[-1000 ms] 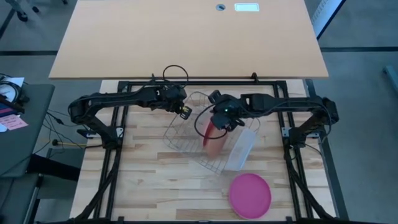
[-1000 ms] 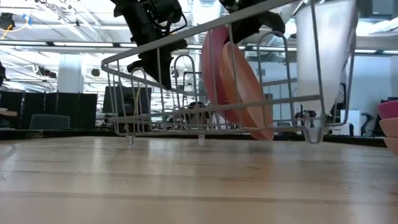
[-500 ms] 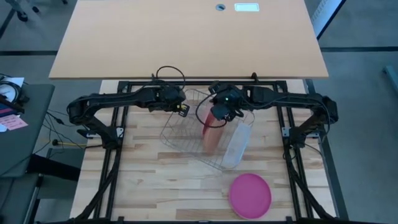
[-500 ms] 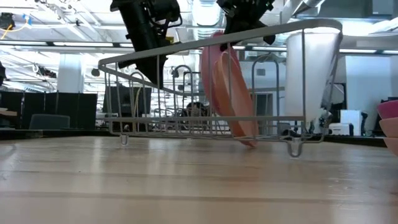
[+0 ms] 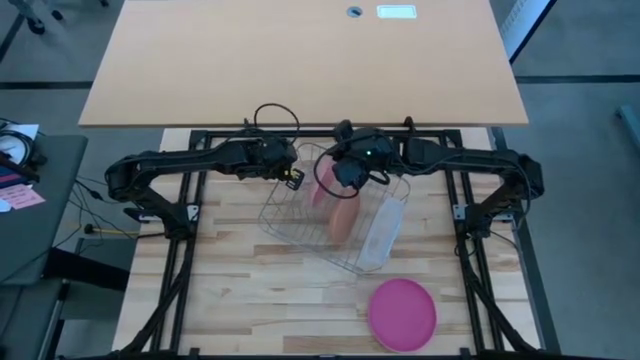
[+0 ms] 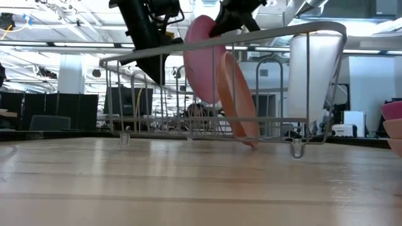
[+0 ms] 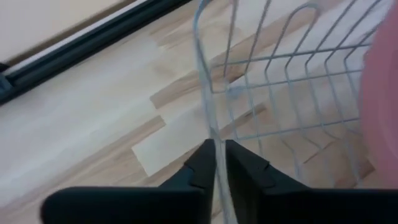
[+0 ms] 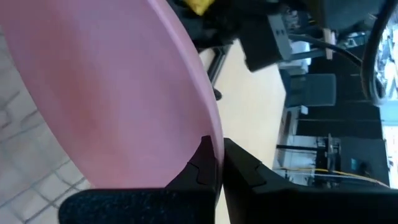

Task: Sort dishes
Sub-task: Put the light pink plate in the dish rack

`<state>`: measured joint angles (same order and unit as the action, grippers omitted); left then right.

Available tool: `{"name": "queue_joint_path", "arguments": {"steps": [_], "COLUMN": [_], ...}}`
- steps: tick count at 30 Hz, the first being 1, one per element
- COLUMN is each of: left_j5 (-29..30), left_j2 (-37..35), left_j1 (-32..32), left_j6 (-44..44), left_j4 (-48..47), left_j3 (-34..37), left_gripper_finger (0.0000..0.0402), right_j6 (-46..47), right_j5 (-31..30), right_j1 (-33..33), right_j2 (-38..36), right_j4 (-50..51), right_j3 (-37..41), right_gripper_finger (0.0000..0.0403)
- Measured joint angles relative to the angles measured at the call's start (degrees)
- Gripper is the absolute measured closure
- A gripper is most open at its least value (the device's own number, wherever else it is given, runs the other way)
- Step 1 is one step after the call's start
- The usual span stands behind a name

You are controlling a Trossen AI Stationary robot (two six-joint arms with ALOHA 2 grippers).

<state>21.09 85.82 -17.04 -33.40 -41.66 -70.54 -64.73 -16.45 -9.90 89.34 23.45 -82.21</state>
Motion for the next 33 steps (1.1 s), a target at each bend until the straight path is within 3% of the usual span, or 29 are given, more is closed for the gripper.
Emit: {"name": "queue_joint_path", "arguments": {"steps": [8,12,15,20,22,26,33], "left_j5": [2.19,2.81,2.83,2.73,-0.38,-15.05,-18.62], "left_j2": [-0.35,-2.80,-5.25,-7.36,-7.15,-4.83,1.92], "left_j1": [-0.03,-0.59,-1.17,-4.48,-6.68,-11.34,-15.47], "left_j6": [2.90,5.86,11.03,25.94,30.42,33.58,38.61], "left_j4": [-0.01,0.25,2.31,11.71,16.03,17.10,8.54], "left_j3": [-0.02,-0.02,-0.02,-0.09,-0.11,-1.91,-5.66], "left_gripper_finger": [0.0284,0.0274,0.0275,0.0276,0.0274,0.0264,0.0228], "right_j6": [0.41,0.21,-0.17,1.03,3.84,12.14,29.59], "right_j5": [-0.82,-7.90,-13.29,-16.94,-20.22,-26.24,-26.93], "right_j1": [-0.42,1.67,3.55,5.45,6.51,9.11,14.75], "right_j2": [0.00,-0.41,-1.87,-5.83,-7.72,-12.18,-17.89], "right_j4": [-0.09,-1.47,-4.23,-7.74,-6.81,0.53,14.33], "right_j3": [0.00,0.04,0.04,0.02,0.02,0.02,0.00], "right_gripper_finger": [0.0392,0.0393,0.0393,0.0394,0.0394,0.0394,0.0395]}}
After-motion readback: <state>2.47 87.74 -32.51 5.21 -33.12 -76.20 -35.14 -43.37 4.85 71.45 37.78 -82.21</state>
